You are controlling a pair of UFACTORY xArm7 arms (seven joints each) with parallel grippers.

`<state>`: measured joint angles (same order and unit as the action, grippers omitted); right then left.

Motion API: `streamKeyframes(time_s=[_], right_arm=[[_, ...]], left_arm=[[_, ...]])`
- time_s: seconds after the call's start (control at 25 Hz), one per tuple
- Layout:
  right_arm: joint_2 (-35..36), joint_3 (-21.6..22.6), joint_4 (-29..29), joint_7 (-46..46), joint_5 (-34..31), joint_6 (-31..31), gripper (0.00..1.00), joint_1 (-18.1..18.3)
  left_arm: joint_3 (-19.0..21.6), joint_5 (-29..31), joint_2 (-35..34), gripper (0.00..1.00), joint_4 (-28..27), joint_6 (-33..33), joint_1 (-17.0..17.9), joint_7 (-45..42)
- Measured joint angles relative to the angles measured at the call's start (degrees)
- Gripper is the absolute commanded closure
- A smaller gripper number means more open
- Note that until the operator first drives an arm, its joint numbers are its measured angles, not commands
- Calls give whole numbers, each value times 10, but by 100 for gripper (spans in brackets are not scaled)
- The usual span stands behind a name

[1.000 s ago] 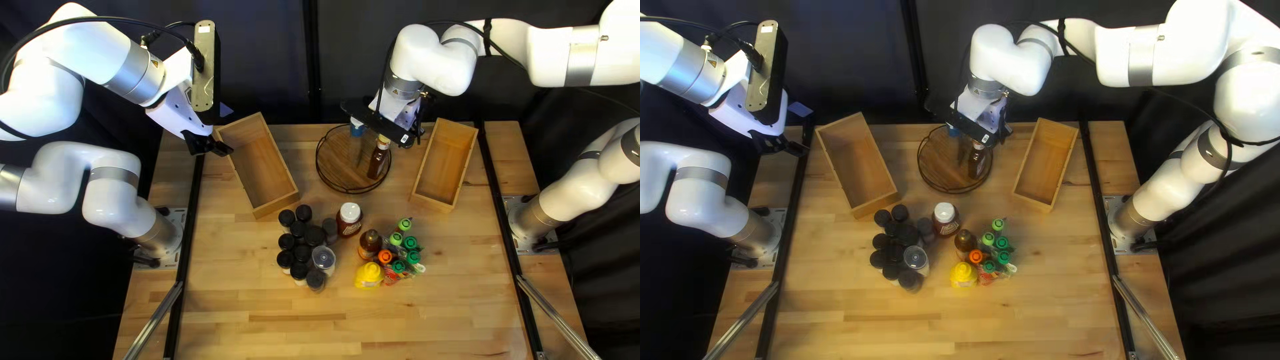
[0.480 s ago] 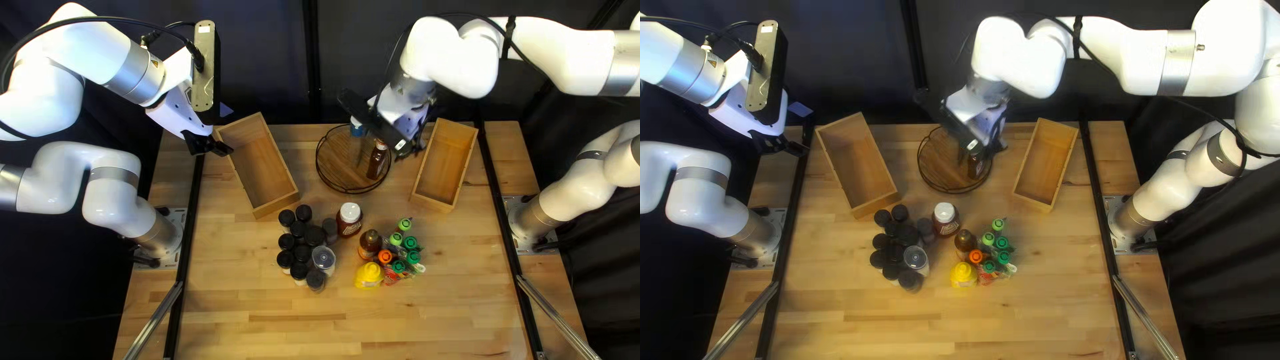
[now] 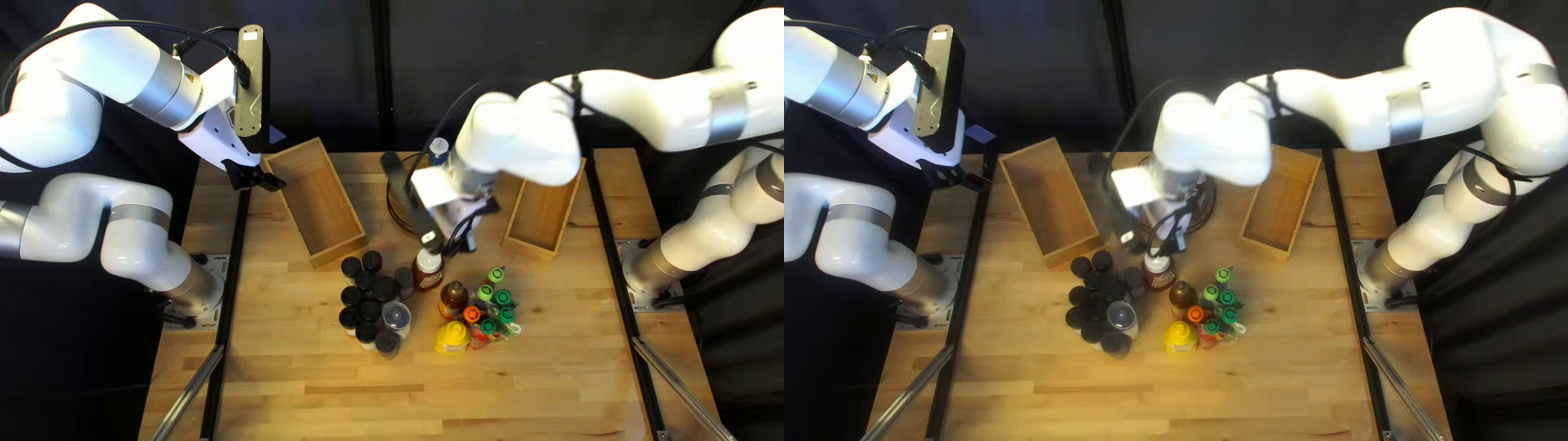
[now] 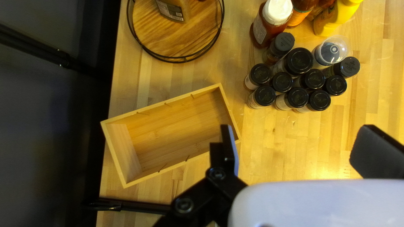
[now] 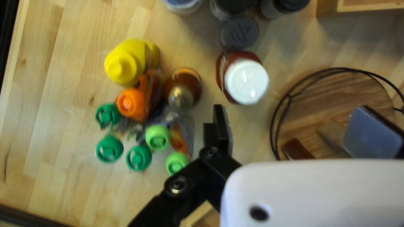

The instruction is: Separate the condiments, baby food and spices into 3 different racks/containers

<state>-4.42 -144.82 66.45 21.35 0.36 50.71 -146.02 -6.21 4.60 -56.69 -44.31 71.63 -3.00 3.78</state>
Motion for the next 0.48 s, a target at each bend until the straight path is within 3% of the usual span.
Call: streamKeyframes(time_s=[0.24,0.48], right_arm=[[-48,-7,-10,-56,-61,-25,0,-20],[-91,-20,5,-103,-118,-12,0,-43]], left_arm=[[0,0,0,0,0,0,0,0],[0,0,0,0,0,0,0,0]])
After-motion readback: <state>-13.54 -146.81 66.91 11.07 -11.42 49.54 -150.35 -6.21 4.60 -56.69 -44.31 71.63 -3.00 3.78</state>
